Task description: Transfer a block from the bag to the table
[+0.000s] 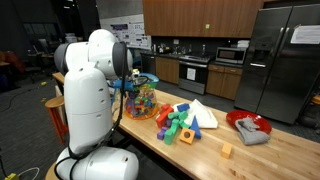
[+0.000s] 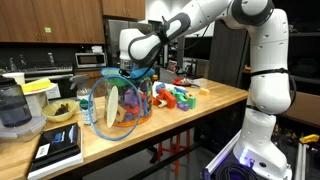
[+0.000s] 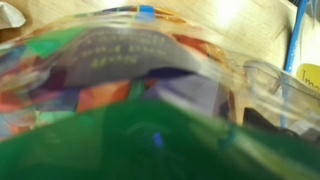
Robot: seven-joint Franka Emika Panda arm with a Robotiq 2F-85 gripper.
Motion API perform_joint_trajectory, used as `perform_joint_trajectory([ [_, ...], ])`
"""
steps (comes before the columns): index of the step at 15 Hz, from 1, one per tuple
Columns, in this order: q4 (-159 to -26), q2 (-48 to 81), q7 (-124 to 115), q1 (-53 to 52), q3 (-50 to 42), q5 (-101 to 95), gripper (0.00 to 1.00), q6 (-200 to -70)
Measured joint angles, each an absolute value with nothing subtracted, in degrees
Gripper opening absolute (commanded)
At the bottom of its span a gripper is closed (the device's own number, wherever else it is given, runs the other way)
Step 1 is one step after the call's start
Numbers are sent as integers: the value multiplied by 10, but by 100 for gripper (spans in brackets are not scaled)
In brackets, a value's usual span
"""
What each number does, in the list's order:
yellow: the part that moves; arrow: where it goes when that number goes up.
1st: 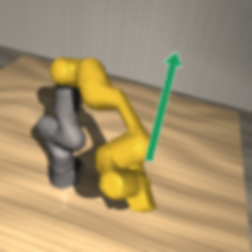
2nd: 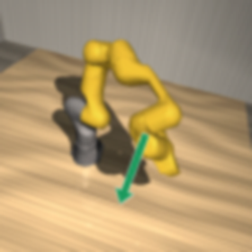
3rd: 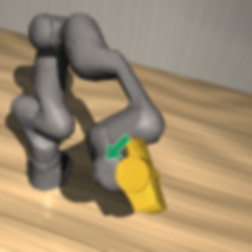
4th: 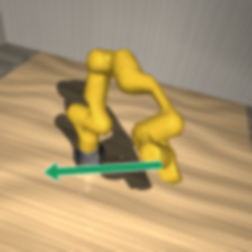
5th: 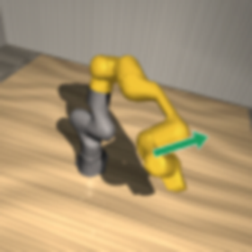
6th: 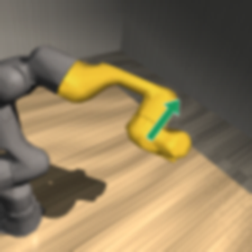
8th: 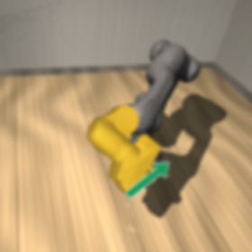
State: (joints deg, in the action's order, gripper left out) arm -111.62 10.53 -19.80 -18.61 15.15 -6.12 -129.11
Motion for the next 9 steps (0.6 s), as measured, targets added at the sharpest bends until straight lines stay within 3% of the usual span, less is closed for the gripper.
perform_joint_trajectory([
  [9, -1149, 104, -214, -186, 147, -29, 100, -1339],
])
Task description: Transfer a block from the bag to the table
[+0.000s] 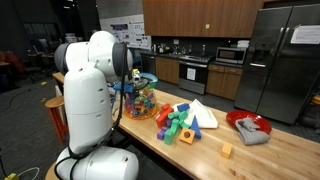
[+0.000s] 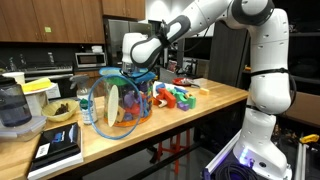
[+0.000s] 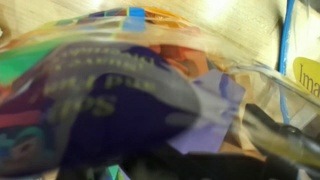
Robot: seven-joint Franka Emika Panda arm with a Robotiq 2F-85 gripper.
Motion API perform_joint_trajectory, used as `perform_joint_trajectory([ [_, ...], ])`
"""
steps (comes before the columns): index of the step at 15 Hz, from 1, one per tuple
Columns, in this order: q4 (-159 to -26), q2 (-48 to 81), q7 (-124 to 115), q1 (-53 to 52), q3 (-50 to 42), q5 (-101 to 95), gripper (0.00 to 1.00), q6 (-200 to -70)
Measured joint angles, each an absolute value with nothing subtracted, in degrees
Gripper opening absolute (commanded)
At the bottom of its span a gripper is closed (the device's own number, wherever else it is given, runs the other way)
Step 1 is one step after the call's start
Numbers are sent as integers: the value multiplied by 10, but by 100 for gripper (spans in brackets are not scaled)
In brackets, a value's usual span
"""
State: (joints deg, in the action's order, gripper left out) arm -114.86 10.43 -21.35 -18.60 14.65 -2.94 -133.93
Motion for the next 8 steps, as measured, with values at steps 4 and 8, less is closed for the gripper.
perform_joint_trajectory([
  [4, -1159, 104, -226, -186, 144, -25, 100, -1348],
  [8, -1165, 104, -238, -185, 138, -25, 100, -1355],
])
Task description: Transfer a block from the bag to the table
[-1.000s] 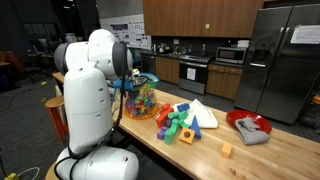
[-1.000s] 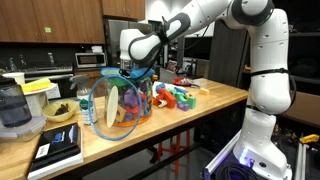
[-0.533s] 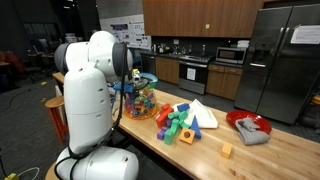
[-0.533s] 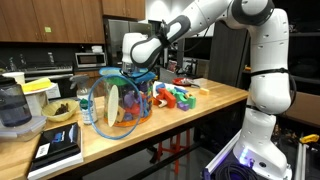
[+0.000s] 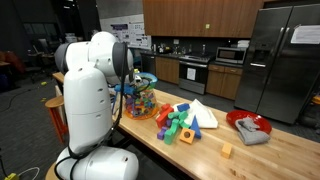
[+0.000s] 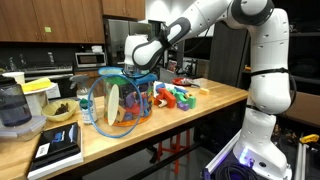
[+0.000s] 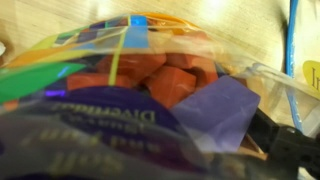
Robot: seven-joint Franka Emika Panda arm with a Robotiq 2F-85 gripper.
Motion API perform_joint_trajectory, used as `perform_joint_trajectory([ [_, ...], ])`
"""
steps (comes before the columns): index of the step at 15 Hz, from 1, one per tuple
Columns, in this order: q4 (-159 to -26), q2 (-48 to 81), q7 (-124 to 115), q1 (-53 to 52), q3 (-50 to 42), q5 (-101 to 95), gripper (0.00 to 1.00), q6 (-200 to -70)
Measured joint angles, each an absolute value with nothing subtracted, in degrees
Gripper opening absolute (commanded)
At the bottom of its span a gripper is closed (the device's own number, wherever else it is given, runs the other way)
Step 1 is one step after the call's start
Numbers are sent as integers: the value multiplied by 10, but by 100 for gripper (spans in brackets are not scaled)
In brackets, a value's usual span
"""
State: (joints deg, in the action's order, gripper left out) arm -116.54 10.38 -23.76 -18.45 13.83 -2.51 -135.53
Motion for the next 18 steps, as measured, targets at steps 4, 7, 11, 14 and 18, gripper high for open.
perform_joint_trajectory([
  [4, -1170, 104, -244, -184, 136, -19, 100, -1371],
  [7, -1174, 104, -251, -184, 135, -14, 68, -1388],
  [11, -1180, 101, -257, -184, 133, -7, 51, -1407],
  [14, -1182, 101, -260, -184, 131, -5, 49, -1416],
  [18, -1183, 100, -257, -182, 131, 12, 49, -1418],
])
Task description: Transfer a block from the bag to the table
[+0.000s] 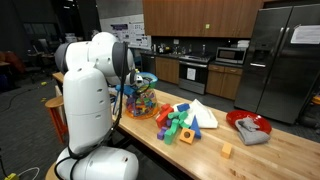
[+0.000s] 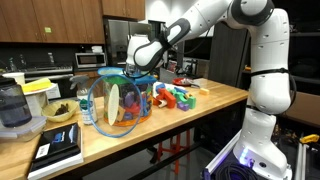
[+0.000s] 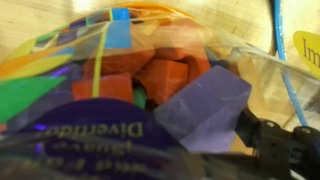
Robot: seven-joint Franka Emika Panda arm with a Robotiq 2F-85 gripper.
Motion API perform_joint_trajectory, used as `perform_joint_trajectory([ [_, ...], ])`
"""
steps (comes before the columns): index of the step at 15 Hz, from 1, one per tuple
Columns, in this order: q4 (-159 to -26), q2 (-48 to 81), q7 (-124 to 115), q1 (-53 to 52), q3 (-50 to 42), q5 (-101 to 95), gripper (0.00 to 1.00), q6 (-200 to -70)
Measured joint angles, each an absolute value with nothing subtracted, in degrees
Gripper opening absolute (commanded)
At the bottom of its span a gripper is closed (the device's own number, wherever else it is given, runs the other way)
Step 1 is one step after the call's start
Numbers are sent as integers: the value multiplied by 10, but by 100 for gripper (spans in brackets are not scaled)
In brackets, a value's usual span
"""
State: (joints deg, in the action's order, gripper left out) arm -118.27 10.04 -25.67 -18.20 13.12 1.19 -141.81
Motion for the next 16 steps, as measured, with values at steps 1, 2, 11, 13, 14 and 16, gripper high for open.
perform_joint_trajectory([
  [1, -1183, 100, -251, -181, 131, 21, 49, -1418],
  [2, -1183, 100, -247, -180, 131, 28, 49, -1417],
  [11, -1171, 77, -210, -174, 126, -4, 49, -1359],
  [13, -1152, 65, -196, -167, 122, -26, 49, -1324],
  [14, -1140, 58, -189, -163, 119, -40, 49, -1306],
  [16, -1111, 47, -178, -155, 116, -64, 49, -1276],
])
